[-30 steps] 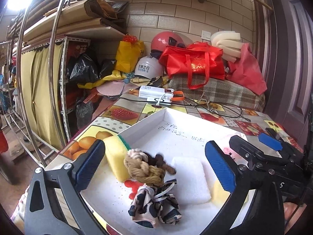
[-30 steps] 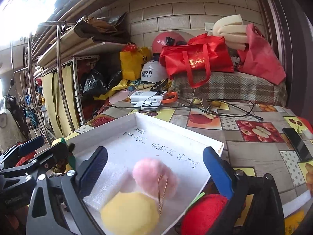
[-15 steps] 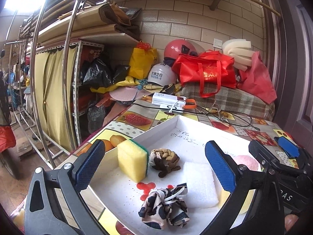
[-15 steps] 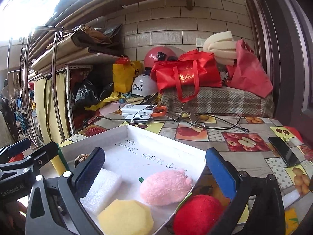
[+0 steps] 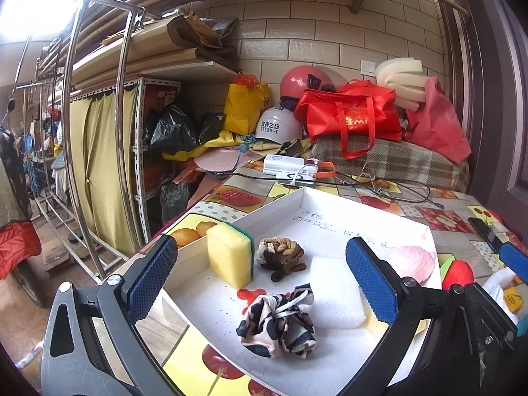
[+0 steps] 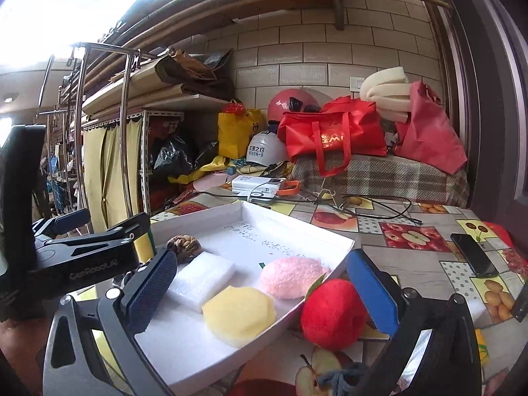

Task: Organize soft objects
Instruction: 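Open both tools over the tray and withdraw them toward the table, then grasp the grey and pink hair ties with left tool while right tool grasps a tissue pack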

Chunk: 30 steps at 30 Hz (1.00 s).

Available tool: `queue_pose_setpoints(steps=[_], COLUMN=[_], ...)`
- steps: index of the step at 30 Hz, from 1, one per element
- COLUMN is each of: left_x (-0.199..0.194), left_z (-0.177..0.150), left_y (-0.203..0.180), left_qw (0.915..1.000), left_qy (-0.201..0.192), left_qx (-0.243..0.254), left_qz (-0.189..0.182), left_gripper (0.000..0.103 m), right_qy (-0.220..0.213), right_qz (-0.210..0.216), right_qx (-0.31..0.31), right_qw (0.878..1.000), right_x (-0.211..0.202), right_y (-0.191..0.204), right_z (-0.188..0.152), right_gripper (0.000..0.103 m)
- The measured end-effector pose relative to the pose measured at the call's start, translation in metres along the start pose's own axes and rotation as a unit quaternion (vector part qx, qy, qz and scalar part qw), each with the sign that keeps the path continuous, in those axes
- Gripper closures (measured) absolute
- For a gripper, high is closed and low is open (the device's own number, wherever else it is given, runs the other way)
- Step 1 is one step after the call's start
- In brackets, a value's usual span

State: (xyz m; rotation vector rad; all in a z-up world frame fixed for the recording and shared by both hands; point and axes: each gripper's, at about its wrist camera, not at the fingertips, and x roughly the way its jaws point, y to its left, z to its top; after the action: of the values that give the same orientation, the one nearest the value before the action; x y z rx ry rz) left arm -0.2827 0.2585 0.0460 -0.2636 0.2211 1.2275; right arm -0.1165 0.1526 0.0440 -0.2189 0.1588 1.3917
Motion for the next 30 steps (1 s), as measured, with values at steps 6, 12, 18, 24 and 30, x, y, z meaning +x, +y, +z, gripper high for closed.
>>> queue_pose_setpoints(steps=[6, 12, 18, 24, 30], left_x=[-0.019, -0.045, -0.063, -0.068, -0.061], left_z=[-0.007, -0.018, -0.026, -0.031, -0.039], left_y=[-0.013, -0.046, -0.089, -0.121, -0.146], left_qw=[0.9997, 0.9935, 0.9752, 0.9533, 0.9334], left_qy=[-0.006, 0.004, 0.027, 0.056, 0.101], left_qx=[0.014, 0.053, 0.103, 0.147, 0.193], left_qz=[-0.017, -0.100, -0.194, -0.258, -0.285], left_gripper=[0.000, 0.000, 0.000, 0.000, 0.000], right_qy=[-0.030, -0.049, 0.026, 0.128, 0.225], right_qz=[0.000, -0.037, -0.055, 0.011, 0.022], right_qx=[-0.004, 0.014, 0.079, 0.089, 0.026], right_qw=[1.000, 0.998, 0.995, 0.988, 0.974], right_x=[-0.039, -0.076, -0.096, -0.102, -0.078], right_y=[-0.011, -0.052, -0.128, -0.151, -0.116], right_z=[-0.008, -0.014, -0.031, -0.048, -0.059], right_gripper=[0.000, 0.000, 0.000, 0.000, 0.015])
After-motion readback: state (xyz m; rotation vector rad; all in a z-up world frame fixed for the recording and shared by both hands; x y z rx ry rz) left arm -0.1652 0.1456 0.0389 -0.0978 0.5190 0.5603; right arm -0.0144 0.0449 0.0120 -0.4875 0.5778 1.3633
